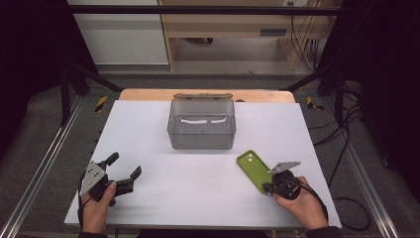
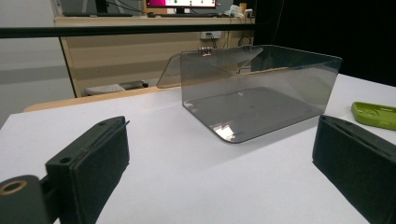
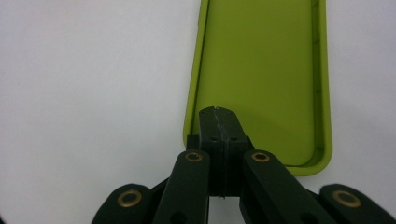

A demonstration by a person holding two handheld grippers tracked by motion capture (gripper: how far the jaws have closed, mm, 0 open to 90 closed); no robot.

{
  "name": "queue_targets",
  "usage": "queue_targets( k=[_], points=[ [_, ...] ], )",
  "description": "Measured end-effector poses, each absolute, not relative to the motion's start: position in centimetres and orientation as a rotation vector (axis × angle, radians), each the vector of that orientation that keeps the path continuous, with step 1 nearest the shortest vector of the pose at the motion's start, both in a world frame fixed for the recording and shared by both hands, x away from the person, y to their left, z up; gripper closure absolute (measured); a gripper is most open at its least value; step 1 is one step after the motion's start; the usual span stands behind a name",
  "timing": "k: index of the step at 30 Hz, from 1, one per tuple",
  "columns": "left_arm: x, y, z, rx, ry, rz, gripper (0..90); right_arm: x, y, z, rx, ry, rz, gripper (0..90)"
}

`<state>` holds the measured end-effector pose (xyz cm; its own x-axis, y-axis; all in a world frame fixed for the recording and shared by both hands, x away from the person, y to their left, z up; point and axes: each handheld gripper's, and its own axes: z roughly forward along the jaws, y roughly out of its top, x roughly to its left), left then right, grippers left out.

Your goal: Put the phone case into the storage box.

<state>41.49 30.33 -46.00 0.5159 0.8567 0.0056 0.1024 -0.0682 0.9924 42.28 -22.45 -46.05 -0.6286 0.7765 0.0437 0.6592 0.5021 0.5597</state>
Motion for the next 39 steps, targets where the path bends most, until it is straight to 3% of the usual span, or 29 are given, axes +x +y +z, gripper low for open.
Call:
queue_targets(
  k=[14,26,32,33,34,39],
  points=[
    [41.4,30.4,-46.0,1.530,0.863,0.769,3.8,42.7,-22.2,-44.2,1.138,2.273,1.118,90.0],
    [41.4,30.4,-46.0,1.530,0.860,0.768,3.9,43.9,-21.4,-43.2,1.084,2.310,1.045,85.1],
    [41.3,30.4,-46.0,1.532,0.857,0.770,3.8,45.1,-21.3,-43.0,1.155,2.290,0.981,51.3],
    [41.3,30.3,-46.0,1.533,0.857,0.769,3.8,45.1,-21.3,-43.0,1.155,2.290,0.981,51.3],
    [41.4,30.3,-46.0,1.535,0.858,0.770,3.8,45.4,-21.1,-43.0,1.171,2.284,0.972,38.5],
    [41.5,30.3,-46.0,1.537,0.857,0.768,3.8,45.9,-21.0,-43.1,1.193,2.270,0.940,16.3]
  ],
)
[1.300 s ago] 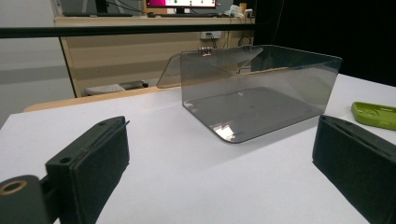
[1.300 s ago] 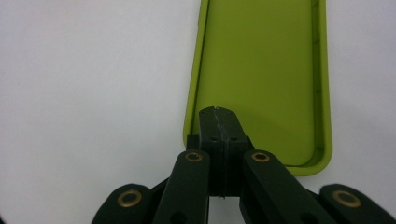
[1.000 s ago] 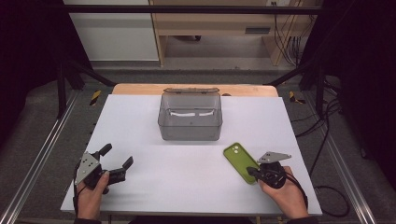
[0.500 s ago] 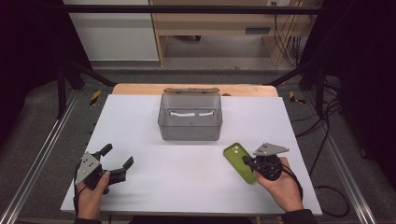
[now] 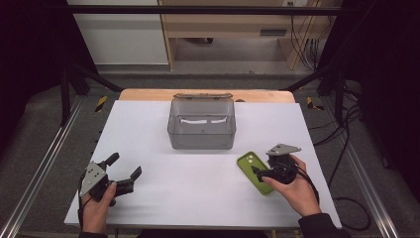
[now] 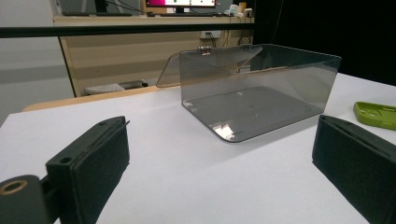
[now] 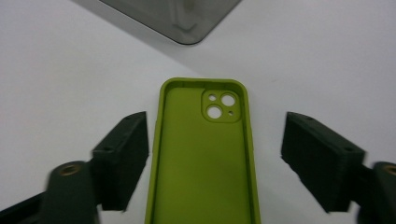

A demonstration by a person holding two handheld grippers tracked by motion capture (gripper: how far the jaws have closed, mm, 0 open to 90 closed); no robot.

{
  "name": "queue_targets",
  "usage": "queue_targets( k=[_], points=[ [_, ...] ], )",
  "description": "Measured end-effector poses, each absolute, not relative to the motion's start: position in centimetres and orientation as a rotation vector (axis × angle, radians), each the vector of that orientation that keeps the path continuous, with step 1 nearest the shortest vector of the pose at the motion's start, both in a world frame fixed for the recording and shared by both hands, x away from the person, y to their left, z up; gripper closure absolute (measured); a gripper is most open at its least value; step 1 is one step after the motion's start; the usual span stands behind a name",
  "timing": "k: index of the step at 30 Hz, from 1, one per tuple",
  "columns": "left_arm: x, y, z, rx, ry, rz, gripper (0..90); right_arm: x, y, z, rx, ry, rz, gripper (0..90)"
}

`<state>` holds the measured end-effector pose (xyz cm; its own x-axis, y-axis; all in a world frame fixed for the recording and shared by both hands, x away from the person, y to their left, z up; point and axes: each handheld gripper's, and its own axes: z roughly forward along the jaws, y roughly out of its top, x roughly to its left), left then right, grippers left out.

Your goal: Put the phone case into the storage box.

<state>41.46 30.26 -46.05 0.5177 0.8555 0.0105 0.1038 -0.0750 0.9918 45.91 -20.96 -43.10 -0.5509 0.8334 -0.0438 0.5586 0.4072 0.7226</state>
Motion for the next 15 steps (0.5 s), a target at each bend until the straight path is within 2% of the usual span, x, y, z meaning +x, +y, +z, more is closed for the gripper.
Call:
queue_targets(
  k=[2,5,15],
  points=[
    [41.4,30.3,-46.0,1.539,0.857,0.767,3.8,46.2,-20.9,-43.4,1.229,2.281,0.922,10.6],
    [41.3,30.3,-46.0,1.536,0.857,0.768,3.8,46.3,-20.8,-43.7,1.241,2.301,0.922,7.4],
    [41.4,30.3,-46.0,1.539,0.855,0.768,3.8,46.4,-20.1,-44.4,1.233,2.377,0.928,7.3]
  ],
)
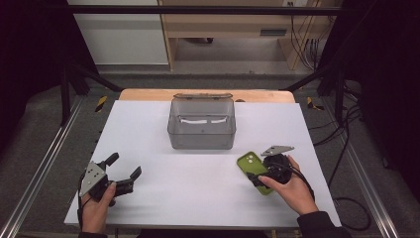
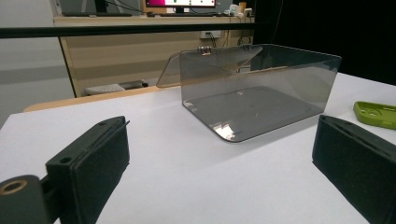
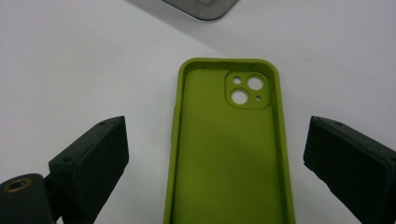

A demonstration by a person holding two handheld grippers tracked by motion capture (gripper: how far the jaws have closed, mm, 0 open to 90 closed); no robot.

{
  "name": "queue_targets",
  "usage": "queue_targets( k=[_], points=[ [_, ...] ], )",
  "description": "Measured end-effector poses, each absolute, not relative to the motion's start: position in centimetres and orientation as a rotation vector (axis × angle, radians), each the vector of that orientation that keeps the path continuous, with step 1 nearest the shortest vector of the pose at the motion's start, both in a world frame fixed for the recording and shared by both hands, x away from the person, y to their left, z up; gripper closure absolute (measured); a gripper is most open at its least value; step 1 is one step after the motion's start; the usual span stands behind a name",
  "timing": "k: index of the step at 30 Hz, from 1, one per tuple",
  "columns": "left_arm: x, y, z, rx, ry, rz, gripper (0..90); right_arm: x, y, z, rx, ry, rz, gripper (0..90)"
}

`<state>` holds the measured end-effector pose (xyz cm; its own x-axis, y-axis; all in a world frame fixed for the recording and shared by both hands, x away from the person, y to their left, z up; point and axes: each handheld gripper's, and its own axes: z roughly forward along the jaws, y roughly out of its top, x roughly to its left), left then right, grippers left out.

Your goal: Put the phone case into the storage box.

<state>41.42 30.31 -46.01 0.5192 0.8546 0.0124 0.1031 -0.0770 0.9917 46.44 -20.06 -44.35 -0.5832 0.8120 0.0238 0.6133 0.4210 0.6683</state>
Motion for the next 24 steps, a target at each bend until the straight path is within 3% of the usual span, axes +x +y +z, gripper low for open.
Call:
queue_targets(
  k=[14,24],
  points=[
    [41.4,30.3,-46.0,1.540,0.852,0.770,3.8,45.2,-19.2,-45.8,1.237,2.462,0.921,11.6],
    [41.4,30.3,-46.0,1.541,0.852,0.770,3.8,43.4,-18.9,-46.1,1.209,2.491,0.906,32.1]
  ],
)
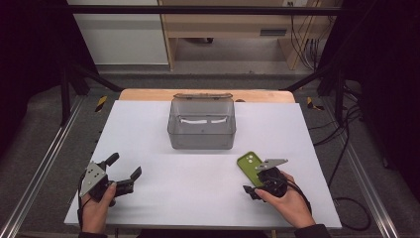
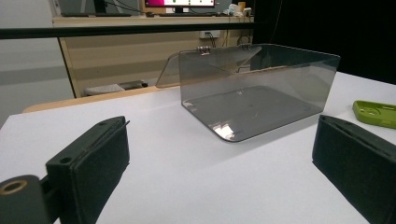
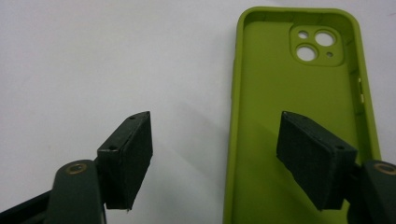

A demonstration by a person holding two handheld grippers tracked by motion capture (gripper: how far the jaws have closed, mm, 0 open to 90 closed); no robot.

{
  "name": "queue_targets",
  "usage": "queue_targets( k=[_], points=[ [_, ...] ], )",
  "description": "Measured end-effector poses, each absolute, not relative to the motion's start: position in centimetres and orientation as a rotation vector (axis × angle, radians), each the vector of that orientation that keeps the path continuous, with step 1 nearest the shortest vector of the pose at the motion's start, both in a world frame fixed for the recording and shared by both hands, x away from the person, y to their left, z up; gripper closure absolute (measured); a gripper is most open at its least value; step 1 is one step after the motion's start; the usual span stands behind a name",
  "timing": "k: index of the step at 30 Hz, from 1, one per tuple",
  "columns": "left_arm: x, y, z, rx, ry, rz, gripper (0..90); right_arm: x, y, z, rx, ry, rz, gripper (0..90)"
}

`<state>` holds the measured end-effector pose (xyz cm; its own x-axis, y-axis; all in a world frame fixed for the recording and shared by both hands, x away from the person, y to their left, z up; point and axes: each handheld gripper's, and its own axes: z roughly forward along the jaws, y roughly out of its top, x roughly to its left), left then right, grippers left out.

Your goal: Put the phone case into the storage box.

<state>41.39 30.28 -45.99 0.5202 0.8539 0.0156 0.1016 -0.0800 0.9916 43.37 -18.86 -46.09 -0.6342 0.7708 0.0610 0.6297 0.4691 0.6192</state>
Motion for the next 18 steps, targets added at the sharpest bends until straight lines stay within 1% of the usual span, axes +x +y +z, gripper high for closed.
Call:
queue_targets(
  k=[1,3,5,6,7,8,9,11,12,13,14,15,16,18],
  points=[
    [41.4,30.3,-46.0,1.541,0.852,0.769,3.8,43.4,-18.9,-46.1,1.209,2.491,0.906,32.1],
    [41.4,30.3,-46.0,1.541,0.853,0.770,3.8,43.0,-18.9,-46.0,1.211,2.489,0.896,35.1],
    [41.3,30.3,-45.9,1.538,0.849,0.771,3.8,42.7,-19.1,-45.9,1.212,2.484,0.891,40.2],
    [41.3,30.2,-45.9,1.537,0.848,0.769,3.8,42.6,-19.2,-45.9,1.210,2.483,0.883,41.4],
    [41.4,30.2,-46.0,1.539,0.849,0.768,3.8,42.3,-19.5,-45.8,1.211,2.484,0.869,44.8],
    [41.4,30.2,-46.0,1.544,0.848,0.768,3.8,42.3,-19.6,-45.9,1.202,2.484,0.867,46.8],
    [41.4,30.1,-46.0,1.548,0.848,0.767,3.8,42.3,-19.6,-45.9,1.202,2.484,0.867,46.8],
    [41.3,30.1,-45.9,1.544,0.846,0.769,3.8,42.1,-19.9,-45.8,1.210,2.480,0.862,50.7],
    [41.3,30.1,-45.9,1.543,0.846,0.769,3.8,42.0,-20.0,-45.9,1.216,2.481,0.846,55.1],
    [41.3,30.1,-45.9,1.542,0.847,0.769,3.8,41.9,-20.0,-45.9,1.212,2.479,0.834,57.0],
    [41.3,30.2,-45.9,1.543,0.847,0.770,3.8,41.9,-20.0,-45.9,1.212,2.479,0.834,57.0],
    [41.2,30.2,-45.9,1.543,0.847,0.772,3.9,41.7,-20.0,-46.0,1.194,2.488,0.821,60.4],
    [41.2,30.2,-45.9,1.540,0.848,0.771,3.9,41.7,-20.0,-46.0,1.194,2.488,0.821,60.4],
    [41.3,30.2,-45.9,1.540,0.851,0.772,3.8,41.5,-19.8,-46.2,1.192,2.506,0.807,65.8]
  ],
)
